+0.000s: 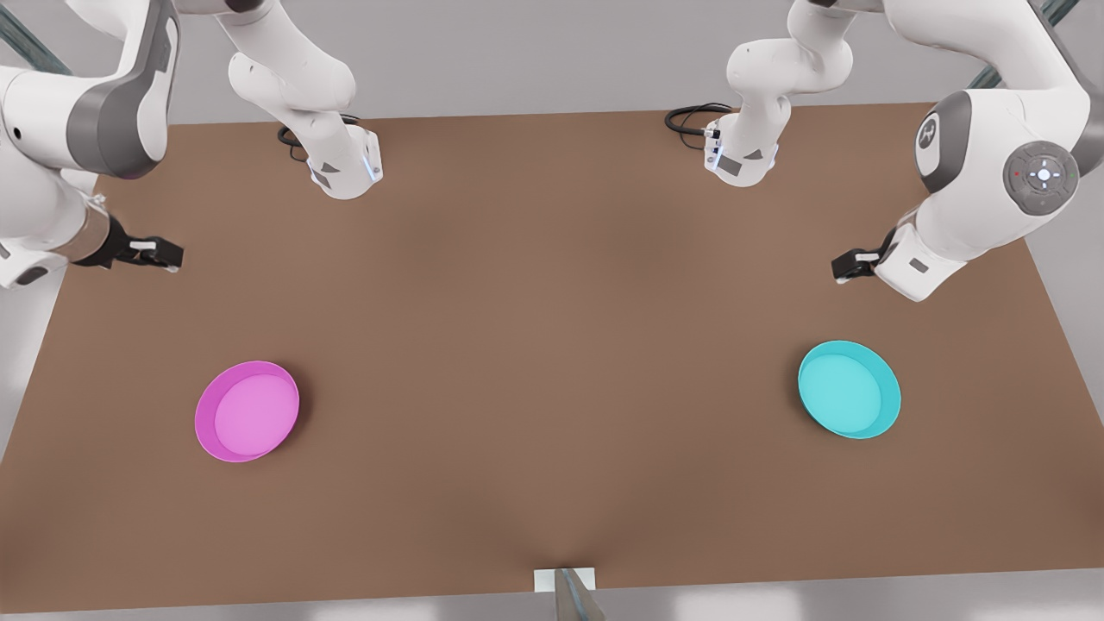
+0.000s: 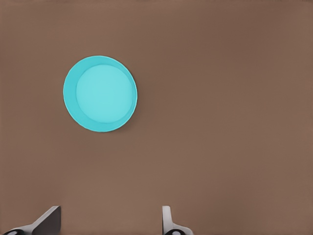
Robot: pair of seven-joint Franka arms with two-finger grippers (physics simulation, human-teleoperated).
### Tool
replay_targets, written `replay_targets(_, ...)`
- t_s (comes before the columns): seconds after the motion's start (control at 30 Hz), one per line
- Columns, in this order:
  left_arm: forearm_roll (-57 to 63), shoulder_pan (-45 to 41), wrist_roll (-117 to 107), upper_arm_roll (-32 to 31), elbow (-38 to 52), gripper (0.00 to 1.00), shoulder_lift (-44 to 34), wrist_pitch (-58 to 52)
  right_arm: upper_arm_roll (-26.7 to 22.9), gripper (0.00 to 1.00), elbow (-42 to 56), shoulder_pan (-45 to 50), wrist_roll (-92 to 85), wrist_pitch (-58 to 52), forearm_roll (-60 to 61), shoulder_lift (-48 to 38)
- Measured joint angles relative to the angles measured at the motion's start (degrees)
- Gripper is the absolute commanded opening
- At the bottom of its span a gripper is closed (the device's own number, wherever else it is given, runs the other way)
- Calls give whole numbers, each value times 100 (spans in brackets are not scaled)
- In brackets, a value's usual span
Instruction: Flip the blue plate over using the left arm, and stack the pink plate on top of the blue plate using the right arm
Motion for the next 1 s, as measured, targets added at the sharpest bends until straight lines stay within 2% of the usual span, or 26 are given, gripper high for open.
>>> replay_targets(0.07,-11,14,6,31,90,100,79,13,-4,100,1,-3,-8,44,-1,27)
replay_targets(0.1,-41,170,3,45,221,100,367,17,-6,100,2,-2,-11,61,-1,40)
replay_targets(0.23,-438,1741,102,45,1235,100,2093,127,-7,100,8,8,-24,103,1,87)
replay_targets(0.4,-1119,2596,791,226,1243,100,3392,1126,-7,100,9,12,-35,126,1,131)
replay_targets(0.6,-1490,2720,1755,245,470,100,3959,2291,-42,100,2,0,-42,132,12,163)
replay_targets(0.8,-1803,2836,2500,245,383,100,4246,3044,-85,100,1,-23,-46,130,24,220)
replay_targets(0.83,-1889,2844,2601,245,382,79,4264,3117,-85,100,1,-23,-47,130,25,228)
replay_targets(0.87,-1962,2848,2695,245,381,72,4271,3174,-85,100,1,-21,-47,130,25,238)
replay_targets(1.0,-2181,2826,3010,245,381,70,4273,3312,-85,100,0,-6,-49,131,27,261)
